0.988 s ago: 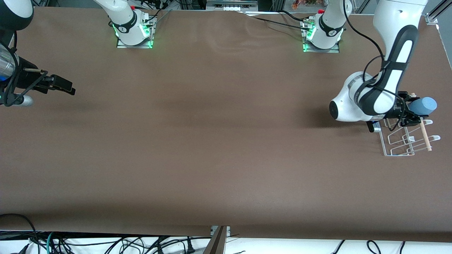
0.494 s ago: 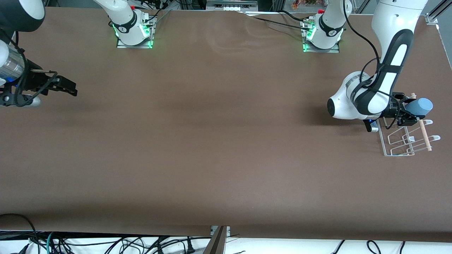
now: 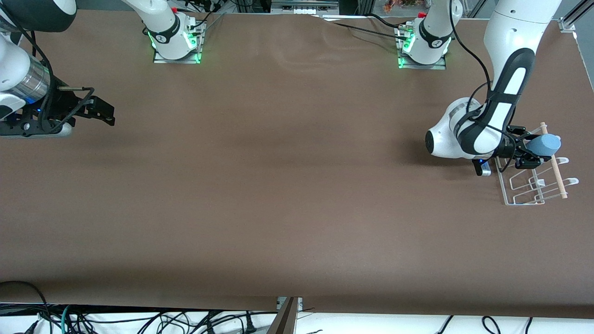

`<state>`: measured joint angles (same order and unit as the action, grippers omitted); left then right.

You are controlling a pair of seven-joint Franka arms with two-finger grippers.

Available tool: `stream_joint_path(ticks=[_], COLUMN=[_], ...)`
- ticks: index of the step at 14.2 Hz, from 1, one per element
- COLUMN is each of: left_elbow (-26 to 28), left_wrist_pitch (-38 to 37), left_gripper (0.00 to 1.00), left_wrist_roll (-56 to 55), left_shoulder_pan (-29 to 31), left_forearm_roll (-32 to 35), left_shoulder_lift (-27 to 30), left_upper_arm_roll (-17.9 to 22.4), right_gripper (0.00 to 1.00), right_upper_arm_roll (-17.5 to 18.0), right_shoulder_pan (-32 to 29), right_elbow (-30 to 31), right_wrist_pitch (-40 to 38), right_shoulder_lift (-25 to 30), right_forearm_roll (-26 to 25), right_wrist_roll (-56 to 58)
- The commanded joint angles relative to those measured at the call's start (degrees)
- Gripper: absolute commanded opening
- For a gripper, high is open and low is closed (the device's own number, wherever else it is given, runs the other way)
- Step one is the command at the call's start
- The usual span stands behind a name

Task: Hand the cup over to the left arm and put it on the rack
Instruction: 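Lower the cup onto the rack prongs with the left gripper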

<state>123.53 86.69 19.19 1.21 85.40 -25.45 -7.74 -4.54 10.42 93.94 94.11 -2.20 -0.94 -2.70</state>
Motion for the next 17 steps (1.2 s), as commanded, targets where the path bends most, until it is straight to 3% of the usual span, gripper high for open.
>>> stream_joint_path(ticks=[1,8,9,10,17], left_elbow=[0.57,0.22,0.22,0.31,-0.13], left_wrist_pitch=[0.41,2.51,2.61,2.52,2.79], left_gripper=[0.17,0.2,0.35,0.99,1.0], left_wrist_roll=[-1.0,-2.14,-2.31,-2.4,-2.32], left_shoulder_pan=[0.46,0.98,0.98,0.9,1.07], left_forearm_roll=[1.79,1.97,2.05,2.05,1.01], left_shoulder_lift=[0.23,-1.44,-1.53,-1.62,0.75], left_upper_arm_roll=[-0.17,-0.08,-0.08,0.0,-0.26], right_gripper=[1.0,1.0,1.0,1.0,1.0], right_upper_arm_roll=[-0.38,-0.65,-0.65,-0.65,-0.56], right_shoulder_pan=[1.01,0.48,0.57,0.48,0.75], right_elbow=[-1.65,-1.65,-1.56,-1.65,-2.7], right_wrist_pitch=[-0.15,0.38,0.38,0.38,0.38], right_shoulder_lift=[-0.88,-0.97,-0.97,-0.97,-2.2], right_forearm_roll=[-1.17,-1.08,-1.08,-1.08,-1.17], right_wrist_roll=[-0.73,-0.9,-0.9,-0.9,-0.82])
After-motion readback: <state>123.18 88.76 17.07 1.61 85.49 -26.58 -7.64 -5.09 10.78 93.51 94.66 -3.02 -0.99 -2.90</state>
